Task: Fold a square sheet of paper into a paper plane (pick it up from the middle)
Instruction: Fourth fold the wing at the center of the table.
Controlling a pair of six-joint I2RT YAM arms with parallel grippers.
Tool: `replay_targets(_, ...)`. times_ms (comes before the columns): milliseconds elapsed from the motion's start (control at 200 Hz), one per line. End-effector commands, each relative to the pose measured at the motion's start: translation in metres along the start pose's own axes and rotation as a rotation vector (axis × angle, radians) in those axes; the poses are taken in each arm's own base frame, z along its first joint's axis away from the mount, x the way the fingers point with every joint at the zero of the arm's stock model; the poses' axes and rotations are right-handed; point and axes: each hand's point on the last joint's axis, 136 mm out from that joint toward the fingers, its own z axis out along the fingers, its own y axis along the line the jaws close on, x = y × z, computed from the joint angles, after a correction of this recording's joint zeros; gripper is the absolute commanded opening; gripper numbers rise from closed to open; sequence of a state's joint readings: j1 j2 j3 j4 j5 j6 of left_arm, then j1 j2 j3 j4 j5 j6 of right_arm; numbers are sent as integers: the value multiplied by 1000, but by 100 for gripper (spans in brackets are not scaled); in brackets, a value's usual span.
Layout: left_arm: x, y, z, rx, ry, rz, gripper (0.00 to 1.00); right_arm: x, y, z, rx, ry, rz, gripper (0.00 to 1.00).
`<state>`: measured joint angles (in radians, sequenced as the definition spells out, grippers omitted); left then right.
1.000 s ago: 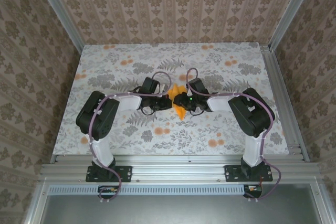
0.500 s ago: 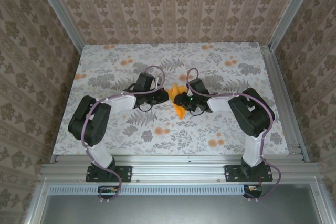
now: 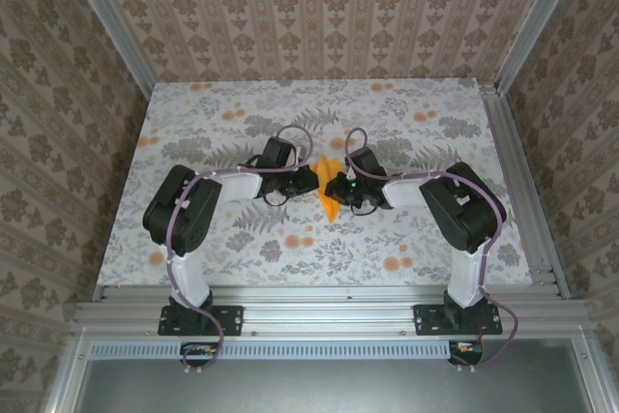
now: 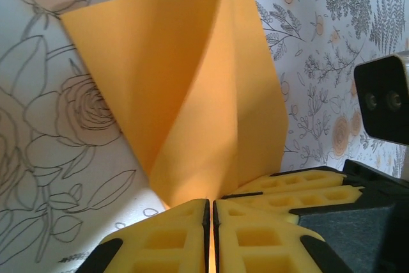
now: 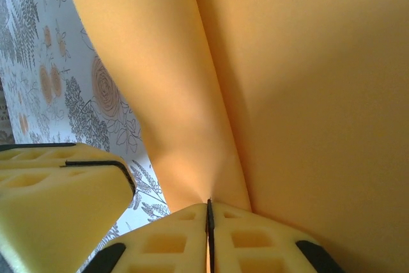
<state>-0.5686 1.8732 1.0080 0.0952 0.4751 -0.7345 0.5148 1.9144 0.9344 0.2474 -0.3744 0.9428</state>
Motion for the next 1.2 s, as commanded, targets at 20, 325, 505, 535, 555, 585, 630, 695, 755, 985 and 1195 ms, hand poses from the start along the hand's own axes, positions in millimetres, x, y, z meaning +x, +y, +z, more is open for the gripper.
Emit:
replay_targets(20,-6,-11,5,32,1,0,12,8,-12,4,16,31,18,6)
replay_targets(325,12,5,19,-3,84,-9,11,6,-10,4,3,31,15,4)
replay_targets(505,18,15,23,-39,113,-2,7,4,-8,2,-4,26,15,4)
replay_targets(535,19,17,23,-48,116,0,7,4,-7,1,-7,24,13,5)
replay_targets(555,19,18,23,-53,118,4,7,3,-7,1,-9,23,13,5)
replay_targets(585,20,22,23,-68,123,7,6,2,-5,-1,-12,20,10,6)
replay_targets(630,21,24,22,-87,128,17,6,2,-3,-3,-16,18,5,7)
replay_targets(695,23,29,21,-111,137,28,5,0,0,-8,-21,10,-4,10)
replay_targets(755,24,32,21,-130,144,37,4,0,2,-13,-23,5,-10,13)
replay_targets(985,25,37,22,-142,157,40,4,16,1,-36,-19,0,-17,19)
replay_targets(1195,24,40,21,-142,162,41,3,44,-3,-51,41,8,-81,23)
